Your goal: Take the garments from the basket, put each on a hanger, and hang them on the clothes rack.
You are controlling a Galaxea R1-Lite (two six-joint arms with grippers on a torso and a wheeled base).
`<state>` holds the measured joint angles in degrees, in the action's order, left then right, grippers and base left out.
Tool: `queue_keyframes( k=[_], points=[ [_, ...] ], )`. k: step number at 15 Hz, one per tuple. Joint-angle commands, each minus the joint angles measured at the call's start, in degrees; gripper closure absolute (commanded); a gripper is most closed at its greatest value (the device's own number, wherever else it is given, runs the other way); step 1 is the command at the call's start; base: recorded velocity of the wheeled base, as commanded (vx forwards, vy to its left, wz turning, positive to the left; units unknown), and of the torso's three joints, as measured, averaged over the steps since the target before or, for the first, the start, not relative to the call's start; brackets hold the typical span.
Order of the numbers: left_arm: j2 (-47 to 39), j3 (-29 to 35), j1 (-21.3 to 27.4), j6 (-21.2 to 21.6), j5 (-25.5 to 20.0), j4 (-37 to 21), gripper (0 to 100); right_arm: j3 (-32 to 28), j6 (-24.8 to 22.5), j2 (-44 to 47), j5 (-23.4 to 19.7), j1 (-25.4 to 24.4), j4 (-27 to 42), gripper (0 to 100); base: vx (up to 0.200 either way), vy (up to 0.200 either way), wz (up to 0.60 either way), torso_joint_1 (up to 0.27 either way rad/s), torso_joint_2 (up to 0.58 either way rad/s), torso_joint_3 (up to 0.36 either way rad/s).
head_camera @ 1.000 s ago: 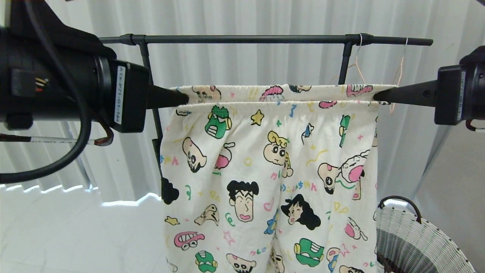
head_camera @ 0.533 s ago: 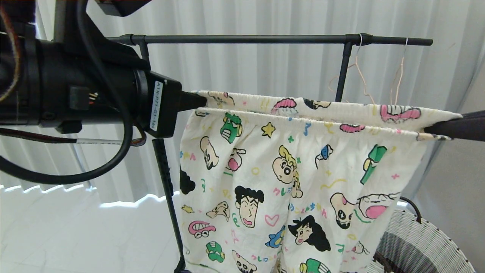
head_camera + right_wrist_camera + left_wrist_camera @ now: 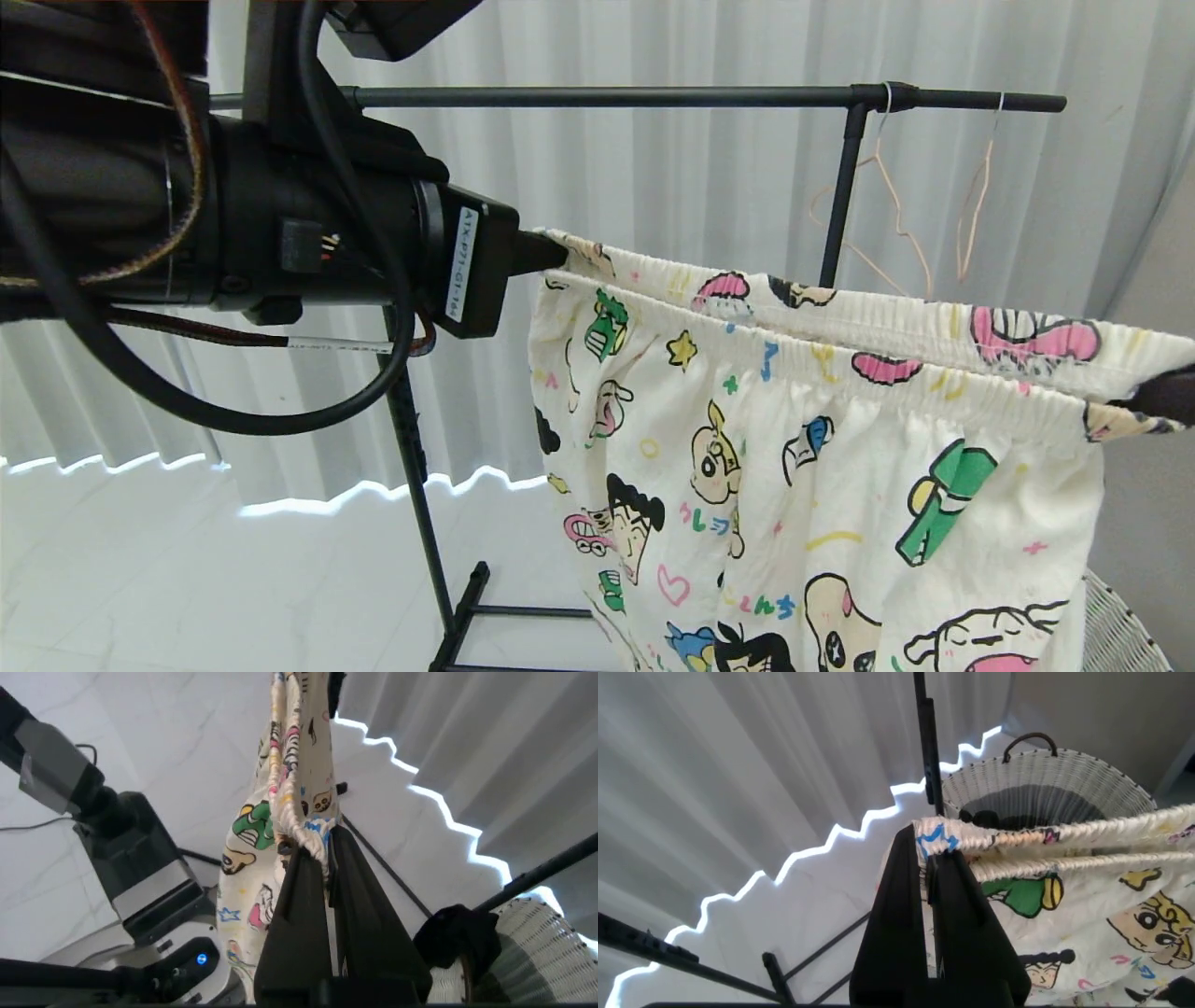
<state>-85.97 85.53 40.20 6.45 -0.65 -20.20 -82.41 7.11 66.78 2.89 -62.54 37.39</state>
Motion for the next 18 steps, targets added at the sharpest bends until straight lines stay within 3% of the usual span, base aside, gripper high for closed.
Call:
queue_keyframes(
  k=[1,3,6,9,10,11,14,18],
  points=[
    [1.2,-0.2,0.0,-0.2,-0.2,0.0,100,0.3,0.0,0.4,0.2,0.0,0.0,100,0.0,0.0,0.0,0.0,0.0,0.0],
    [4.2,-2.5,0.0,-0.1,-0.7,-0.7,100,0.7,-0.1,0.4,0.7,1.4,-0.2,100,0.0,0.0,0.0,0.0,0.0,0.0],
    [9.7,-6.2,0.8,-0.3,-3.0,-6.8,100,0.8,-1.6,1.7,0.5,9.1,-3.1,100,0.0,0.0,0.0,0.0,0.0,0.0],
    [13.5,-9.4,3.2,-4.6,-5.3,-7.7,100,1.0,-1.8,6.3,-1.5,13.6,-10.8,100,0.0,0.0,0.0,0.0,0.0,0.0],
    [14.1,-9.8,4.0,-5.7,-5.3,-7.6,100,1.2,-1.8,7.1,-2.1,13.8,-12.4,100,0.0,0.0,0.0,0.0,0.0,0.0],
    [15.7,-10.2,7.4,-9.4,-5.3,-7.6,100,1.5,-1.7,10.0,-3.5,14.3,-18.8,100,0.0,0.0,0.0,0.0,0.0,0.0],
    [17.6,-10.3,12.3,-11.4,-5.2,-7.6,100,0.9,-1.7,15.1,-5.5,14.3,-26.1,100,0.0,0.0,0.0,0.0,0.0,0.0],
    [18.1,-11.0,13.9,-11.4,-5.2,-7.6,100,-0.2,-1.8,17.0,-5.8,14.1,-26.8,100,0.0,0.0,0.0,0.0,0.0,0.0]
  ],
)
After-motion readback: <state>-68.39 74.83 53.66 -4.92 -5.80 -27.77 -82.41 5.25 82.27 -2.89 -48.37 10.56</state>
